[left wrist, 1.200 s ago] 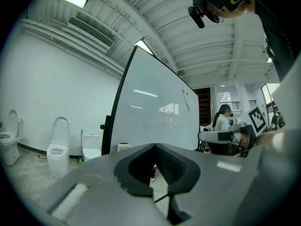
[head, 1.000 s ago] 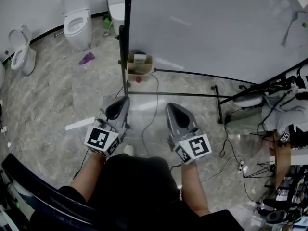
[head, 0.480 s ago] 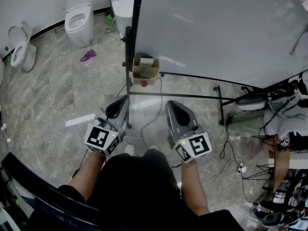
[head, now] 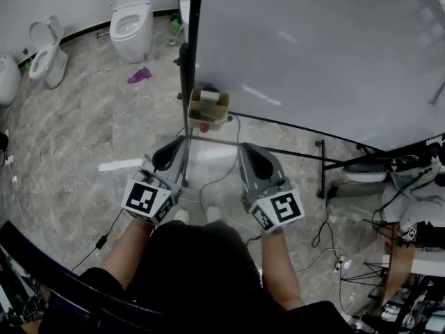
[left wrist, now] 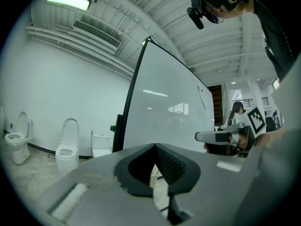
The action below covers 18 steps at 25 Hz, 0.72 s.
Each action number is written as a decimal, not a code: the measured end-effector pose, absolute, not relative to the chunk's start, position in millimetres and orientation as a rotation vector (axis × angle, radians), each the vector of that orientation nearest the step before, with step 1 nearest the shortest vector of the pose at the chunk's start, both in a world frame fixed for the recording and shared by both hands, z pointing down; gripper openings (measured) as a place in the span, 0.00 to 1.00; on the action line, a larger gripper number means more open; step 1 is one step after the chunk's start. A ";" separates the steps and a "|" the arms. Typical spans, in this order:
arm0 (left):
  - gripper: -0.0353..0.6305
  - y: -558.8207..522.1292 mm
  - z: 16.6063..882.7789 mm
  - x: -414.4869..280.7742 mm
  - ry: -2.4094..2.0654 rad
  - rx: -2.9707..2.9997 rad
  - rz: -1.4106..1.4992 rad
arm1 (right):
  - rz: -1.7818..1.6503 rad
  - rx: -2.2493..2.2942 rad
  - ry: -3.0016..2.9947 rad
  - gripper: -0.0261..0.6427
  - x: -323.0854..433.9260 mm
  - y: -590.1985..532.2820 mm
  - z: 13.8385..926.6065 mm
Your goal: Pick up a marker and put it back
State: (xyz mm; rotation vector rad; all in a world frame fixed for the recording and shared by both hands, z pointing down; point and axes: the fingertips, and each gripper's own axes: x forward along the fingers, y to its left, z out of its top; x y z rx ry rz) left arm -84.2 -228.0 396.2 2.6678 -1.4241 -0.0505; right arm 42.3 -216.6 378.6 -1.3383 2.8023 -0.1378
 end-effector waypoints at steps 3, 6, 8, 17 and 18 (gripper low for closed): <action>0.06 -228.8 397.7 -81.2 -1.499 2.618 -0.035 | -0.114 -1.287 2.847 0.05 46.5 -224.7 381.0; 0.06 -227.2 396.8 -75.7 -1.552 2.605 -0.038 | -0.095 -1.238 2.891 0.05 47.4 -230.5 386.2; 0.06 -223.7 396.3 -72.3 -1.576 2.601 -0.045 | -0.085 -1.217 2.913 0.05 47.0 -234.2 391.5; 0.06 -199.8 404.1 -70.1 -1.675 2.525 0.011 | -0.116 -1.232 2.980 0.12 45.0 -267.5 438.1; 0.06 -197.7 404.2 -70.7 -1.682 2.522 0.006 | -0.122 -1.233 2.982 0.13 44.5 -271.5 442.1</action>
